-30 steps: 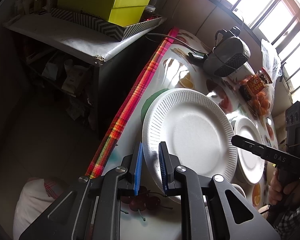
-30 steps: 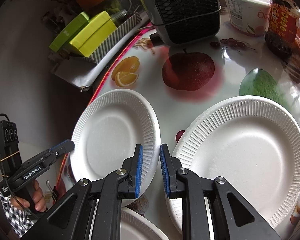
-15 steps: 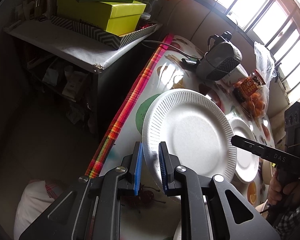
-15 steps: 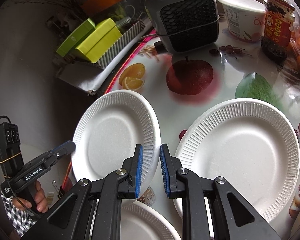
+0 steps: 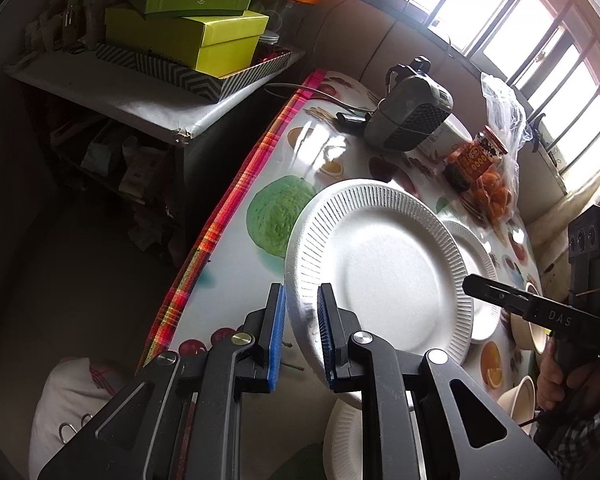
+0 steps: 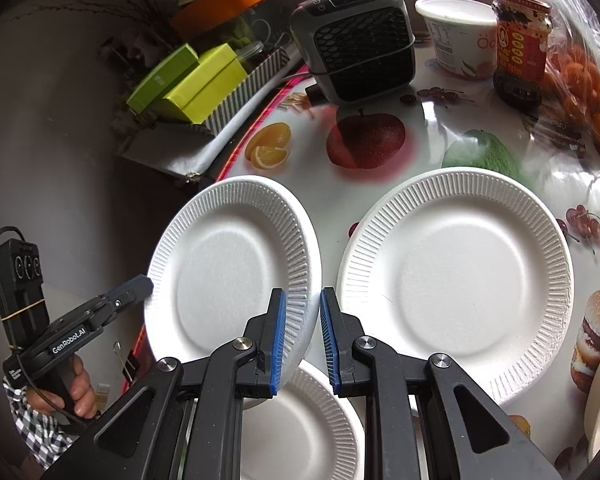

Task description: Organize plates and bowls

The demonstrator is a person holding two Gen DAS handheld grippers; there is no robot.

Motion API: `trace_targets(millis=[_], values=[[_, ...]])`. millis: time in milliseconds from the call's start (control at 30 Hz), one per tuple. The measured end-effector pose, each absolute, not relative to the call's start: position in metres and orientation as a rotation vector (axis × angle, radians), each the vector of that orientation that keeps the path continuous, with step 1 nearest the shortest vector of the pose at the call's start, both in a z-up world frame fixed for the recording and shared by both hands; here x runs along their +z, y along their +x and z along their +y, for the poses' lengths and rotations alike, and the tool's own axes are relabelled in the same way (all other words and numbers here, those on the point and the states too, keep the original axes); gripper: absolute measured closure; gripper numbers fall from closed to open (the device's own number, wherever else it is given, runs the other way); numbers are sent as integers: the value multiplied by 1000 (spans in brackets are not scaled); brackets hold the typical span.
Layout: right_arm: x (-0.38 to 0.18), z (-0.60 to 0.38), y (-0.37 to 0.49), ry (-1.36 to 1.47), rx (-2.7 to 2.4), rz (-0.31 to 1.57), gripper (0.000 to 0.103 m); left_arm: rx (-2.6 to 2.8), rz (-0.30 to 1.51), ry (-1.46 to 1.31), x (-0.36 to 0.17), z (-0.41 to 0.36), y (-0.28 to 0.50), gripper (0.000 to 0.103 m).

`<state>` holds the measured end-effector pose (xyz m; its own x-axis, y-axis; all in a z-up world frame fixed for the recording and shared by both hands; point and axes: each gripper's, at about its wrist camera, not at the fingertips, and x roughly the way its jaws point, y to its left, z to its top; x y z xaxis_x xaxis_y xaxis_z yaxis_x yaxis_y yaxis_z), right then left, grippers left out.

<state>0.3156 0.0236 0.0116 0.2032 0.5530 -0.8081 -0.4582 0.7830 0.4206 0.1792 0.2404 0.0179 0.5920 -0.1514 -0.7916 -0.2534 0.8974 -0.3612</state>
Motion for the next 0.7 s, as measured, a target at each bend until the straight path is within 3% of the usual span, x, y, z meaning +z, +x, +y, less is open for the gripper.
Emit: trace_targets(millis=[700], values=[[11,-15,261,97,690,1179,86,30,948,-429,20,201,135,86]])
